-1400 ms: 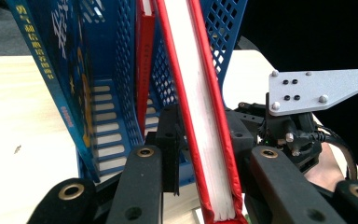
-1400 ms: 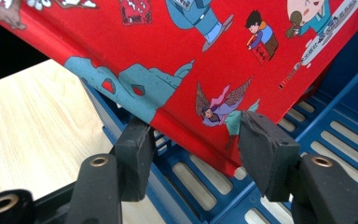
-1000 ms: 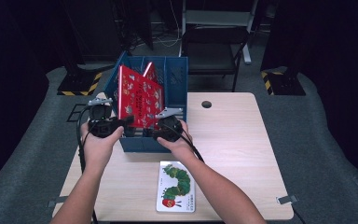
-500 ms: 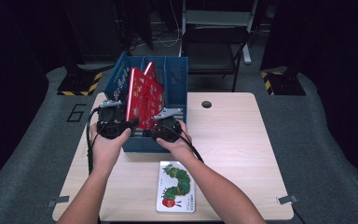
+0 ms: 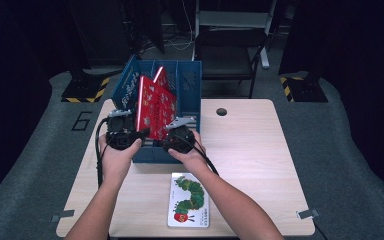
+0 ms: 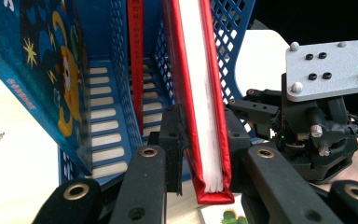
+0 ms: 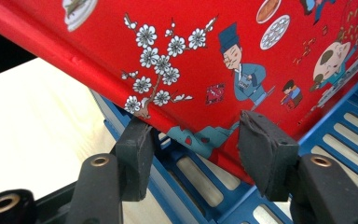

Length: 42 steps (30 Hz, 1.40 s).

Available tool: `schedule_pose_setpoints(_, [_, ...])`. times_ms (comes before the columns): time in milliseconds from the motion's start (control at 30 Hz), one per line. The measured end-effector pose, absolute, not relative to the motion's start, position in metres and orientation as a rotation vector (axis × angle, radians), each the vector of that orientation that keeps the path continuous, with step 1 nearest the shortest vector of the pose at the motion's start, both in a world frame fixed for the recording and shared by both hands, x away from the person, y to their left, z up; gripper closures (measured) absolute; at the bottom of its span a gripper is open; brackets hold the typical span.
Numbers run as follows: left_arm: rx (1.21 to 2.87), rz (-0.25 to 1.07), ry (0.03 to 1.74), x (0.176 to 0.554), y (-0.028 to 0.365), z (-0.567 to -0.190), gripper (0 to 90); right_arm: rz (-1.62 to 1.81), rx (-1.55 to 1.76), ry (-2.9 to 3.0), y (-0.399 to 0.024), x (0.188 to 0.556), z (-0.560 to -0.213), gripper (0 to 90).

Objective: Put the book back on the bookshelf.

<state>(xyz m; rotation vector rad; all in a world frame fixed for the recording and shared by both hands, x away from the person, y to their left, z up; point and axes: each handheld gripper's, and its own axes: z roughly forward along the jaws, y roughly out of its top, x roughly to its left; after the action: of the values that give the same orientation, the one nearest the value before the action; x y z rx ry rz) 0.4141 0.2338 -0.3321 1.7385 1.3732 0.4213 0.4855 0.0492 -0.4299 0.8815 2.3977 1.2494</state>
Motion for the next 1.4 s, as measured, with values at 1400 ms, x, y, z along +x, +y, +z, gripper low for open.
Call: schedule_pose_setpoints(1400, [1.728,0.393,1.412,0.428,0.23,-0.349,75.1,1.262,0.844,2.415,0.054,0.482,-0.432,48.5])
